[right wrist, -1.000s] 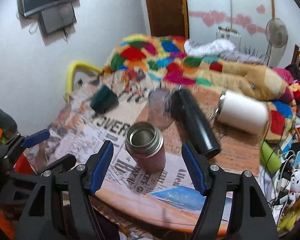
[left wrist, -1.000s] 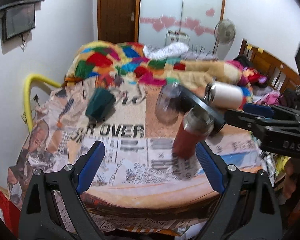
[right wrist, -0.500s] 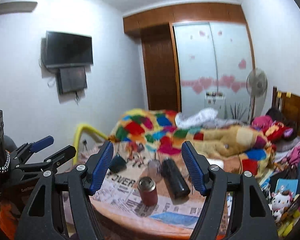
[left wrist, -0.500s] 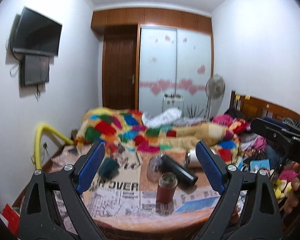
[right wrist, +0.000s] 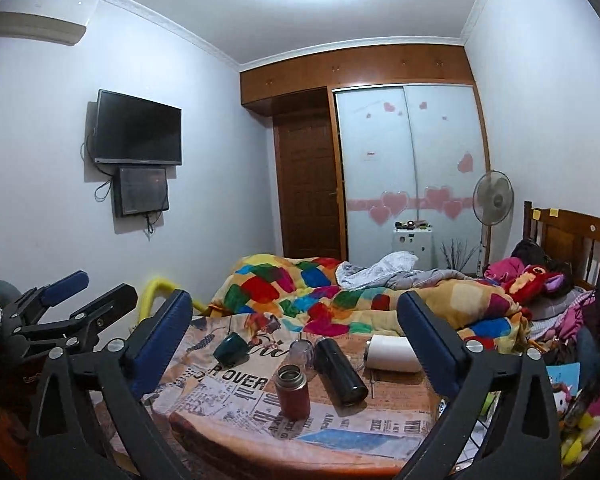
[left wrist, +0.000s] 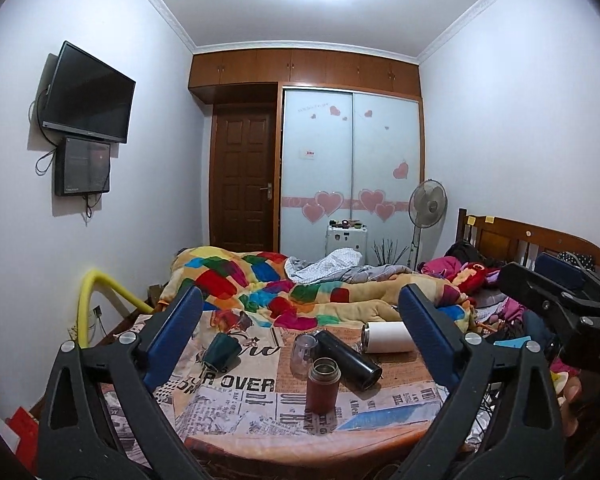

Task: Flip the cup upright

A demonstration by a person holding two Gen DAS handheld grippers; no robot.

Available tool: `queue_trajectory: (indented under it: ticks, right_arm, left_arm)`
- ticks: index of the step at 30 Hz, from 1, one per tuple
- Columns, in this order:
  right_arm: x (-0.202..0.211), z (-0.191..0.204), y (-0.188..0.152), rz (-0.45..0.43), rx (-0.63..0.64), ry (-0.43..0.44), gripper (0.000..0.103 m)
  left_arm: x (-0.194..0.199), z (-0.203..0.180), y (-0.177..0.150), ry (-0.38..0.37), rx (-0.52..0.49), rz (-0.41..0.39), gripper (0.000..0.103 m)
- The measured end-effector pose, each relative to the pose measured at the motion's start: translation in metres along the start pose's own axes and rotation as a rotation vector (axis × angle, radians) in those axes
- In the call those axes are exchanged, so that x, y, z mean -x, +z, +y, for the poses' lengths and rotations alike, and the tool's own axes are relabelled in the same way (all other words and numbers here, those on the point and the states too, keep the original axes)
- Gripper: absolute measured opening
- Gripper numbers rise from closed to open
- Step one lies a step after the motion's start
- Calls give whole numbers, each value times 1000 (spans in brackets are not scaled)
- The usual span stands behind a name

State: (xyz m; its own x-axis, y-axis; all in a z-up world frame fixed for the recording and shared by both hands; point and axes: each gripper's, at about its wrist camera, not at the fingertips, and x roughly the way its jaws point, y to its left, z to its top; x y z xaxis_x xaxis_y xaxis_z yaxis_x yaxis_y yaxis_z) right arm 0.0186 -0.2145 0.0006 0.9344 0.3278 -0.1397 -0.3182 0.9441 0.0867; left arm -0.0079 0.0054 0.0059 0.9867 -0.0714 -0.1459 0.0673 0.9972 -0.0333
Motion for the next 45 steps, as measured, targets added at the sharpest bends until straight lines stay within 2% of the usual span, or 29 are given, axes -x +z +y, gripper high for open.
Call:
queue_trajectory:
  ticks: [23, 45]
  right_arm:
    - [10, -1, -11, 45, 20, 1, 103]
    - [9, 0, -10, 44, 26, -4, 103]
  left_arm:
    - [2, -9, -8, -4, -15, 13, 101]
    - [-4, -11, -12, -18, -13, 28, 103]
